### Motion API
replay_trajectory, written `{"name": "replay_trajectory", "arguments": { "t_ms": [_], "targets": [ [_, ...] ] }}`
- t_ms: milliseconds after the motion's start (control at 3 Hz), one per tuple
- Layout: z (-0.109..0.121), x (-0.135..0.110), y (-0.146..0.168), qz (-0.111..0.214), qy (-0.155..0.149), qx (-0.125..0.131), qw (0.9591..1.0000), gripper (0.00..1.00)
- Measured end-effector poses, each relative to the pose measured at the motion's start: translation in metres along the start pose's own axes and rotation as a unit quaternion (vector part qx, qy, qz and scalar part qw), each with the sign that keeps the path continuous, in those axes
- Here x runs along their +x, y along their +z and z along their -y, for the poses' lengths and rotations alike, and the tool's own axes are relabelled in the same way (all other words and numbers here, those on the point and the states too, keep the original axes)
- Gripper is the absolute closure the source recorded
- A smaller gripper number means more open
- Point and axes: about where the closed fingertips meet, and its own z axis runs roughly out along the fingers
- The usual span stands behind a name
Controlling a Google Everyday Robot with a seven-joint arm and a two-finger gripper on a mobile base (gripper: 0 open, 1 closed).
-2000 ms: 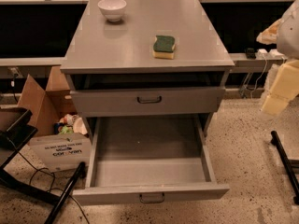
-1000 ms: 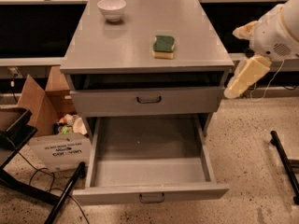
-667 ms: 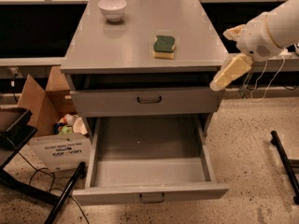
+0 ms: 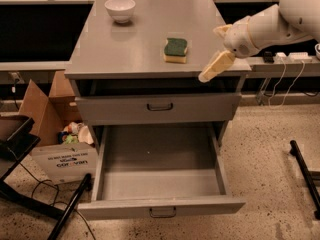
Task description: Place sponge into middle drawer
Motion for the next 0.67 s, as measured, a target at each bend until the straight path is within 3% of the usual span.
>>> {"name": "replay_trajectory", "arguments": {
  "t_ms": [333, 667],
  "targets": [
    [0.002, -0.001, 0.004, 0.006, 0.006, 0.001, 1.0000, 0.00],
    [0.016, -0.006, 0.025, 0.045, 0.041, 0.008, 0.9981, 0.00]
  ]
}}
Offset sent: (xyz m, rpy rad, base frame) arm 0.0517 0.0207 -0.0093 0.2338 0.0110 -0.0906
